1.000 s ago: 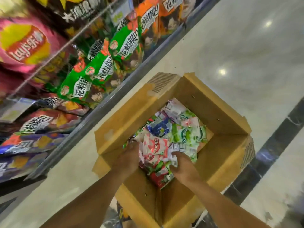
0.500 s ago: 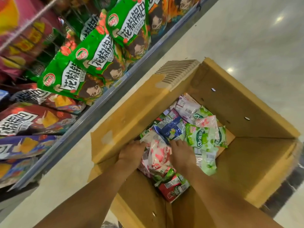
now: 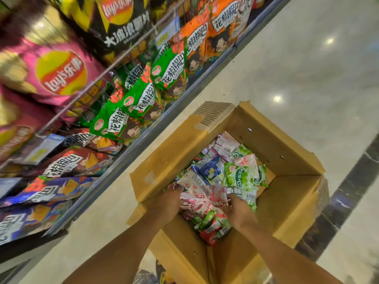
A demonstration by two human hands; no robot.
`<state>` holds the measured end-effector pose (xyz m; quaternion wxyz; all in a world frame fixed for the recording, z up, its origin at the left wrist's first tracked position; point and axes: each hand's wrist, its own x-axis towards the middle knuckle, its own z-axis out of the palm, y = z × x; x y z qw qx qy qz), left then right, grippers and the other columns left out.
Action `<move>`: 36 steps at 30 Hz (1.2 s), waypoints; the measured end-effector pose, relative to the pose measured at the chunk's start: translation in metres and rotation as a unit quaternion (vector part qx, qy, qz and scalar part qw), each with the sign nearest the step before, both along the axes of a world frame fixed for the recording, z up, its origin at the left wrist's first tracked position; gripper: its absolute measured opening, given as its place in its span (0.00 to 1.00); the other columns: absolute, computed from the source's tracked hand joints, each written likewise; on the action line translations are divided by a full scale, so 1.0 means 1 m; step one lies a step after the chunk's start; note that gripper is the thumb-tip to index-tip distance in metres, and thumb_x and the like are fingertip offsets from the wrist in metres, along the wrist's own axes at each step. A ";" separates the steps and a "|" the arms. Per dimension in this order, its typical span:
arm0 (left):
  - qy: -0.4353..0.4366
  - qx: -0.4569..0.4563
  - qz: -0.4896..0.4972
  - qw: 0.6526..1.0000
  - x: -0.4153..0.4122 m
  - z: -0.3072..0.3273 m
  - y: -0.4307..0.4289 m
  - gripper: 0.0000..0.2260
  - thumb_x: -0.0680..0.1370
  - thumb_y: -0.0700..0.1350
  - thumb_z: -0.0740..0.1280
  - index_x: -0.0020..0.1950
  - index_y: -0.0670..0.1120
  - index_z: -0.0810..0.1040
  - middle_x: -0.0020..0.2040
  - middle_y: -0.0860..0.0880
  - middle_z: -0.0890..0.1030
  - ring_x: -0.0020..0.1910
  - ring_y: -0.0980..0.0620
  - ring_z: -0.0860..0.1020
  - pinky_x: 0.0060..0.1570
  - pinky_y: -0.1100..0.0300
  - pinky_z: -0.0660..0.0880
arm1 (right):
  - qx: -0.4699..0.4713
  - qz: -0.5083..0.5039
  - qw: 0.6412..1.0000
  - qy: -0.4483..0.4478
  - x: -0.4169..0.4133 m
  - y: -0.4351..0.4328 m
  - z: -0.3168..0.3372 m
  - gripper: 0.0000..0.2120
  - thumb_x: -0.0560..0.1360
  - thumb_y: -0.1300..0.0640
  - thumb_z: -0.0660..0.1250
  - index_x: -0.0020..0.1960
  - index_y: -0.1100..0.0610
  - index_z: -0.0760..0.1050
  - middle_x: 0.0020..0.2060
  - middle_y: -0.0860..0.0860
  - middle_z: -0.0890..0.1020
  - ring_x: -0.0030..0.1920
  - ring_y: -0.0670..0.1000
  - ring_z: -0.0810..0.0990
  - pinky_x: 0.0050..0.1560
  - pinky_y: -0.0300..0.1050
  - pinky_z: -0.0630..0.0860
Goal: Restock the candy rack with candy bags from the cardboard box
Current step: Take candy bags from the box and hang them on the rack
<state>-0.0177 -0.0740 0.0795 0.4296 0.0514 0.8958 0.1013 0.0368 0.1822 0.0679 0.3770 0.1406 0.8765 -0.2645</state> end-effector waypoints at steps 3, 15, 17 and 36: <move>-0.004 0.066 0.070 0.995 -0.008 0.054 0.006 0.21 0.85 0.50 0.64 0.77 0.48 0.70 0.69 0.43 0.80 0.64 0.44 0.79 0.59 0.54 0.77 | -0.004 -0.025 1.000 0.007 -0.009 0.009 0.052 0.07 0.81 0.51 0.66 0.56 0.54 0.76 0.44 0.49 0.82 0.41 0.47 0.79 0.37 0.45 0.77; 0.031 0.205 0.229 0.951 -0.028 0.369 0.001 0.15 0.83 0.52 0.66 0.70 0.52 0.76 0.51 0.54 0.82 0.47 0.53 0.80 0.43 0.62 0.73 | -0.067 -0.132 0.981 0.122 -0.034 -0.003 0.363 0.12 0.83 0.50 0.65 0.63 0.53 0.77 0.41 0.45 0.83 0.32 0.42 0.80 0.29 0.35 0.71; 0.034 0.215 0.274 0.937 -0.026 0.414 -0.007 0.07 0.83 0.52 0.68 0.60 0.54 0.76 0.48 0.53 0.82 0.49 0.48 0.81 0.45 0.58 0.75 | -0.086 -0.148 0.975 0.144 -0.030 -0.008 0.414 0.13 0.83 0.48 0.64 0.63 0.53 0.78 0.47 0.46 0.85 0.43 0.47 0.83 0.38 0.41 0.77; 0.070 0.505 0.390 0.767 0.079 0.668 -0.046 0.35 0.84 0.55 0.65 0.85 0.49 0.52 0.84 0.53 0.56 0.82 0.50 0.58 0.78 0.51 0.59 | -0.297 -0.324 0.852 0.285 0.063 -0.058 0.661 0.11 0.84 0.50 0.63 0.64 0.48 0.78 0.51 0.43 0.87 0.50 0.46 0.87 0.54 0.50 0.82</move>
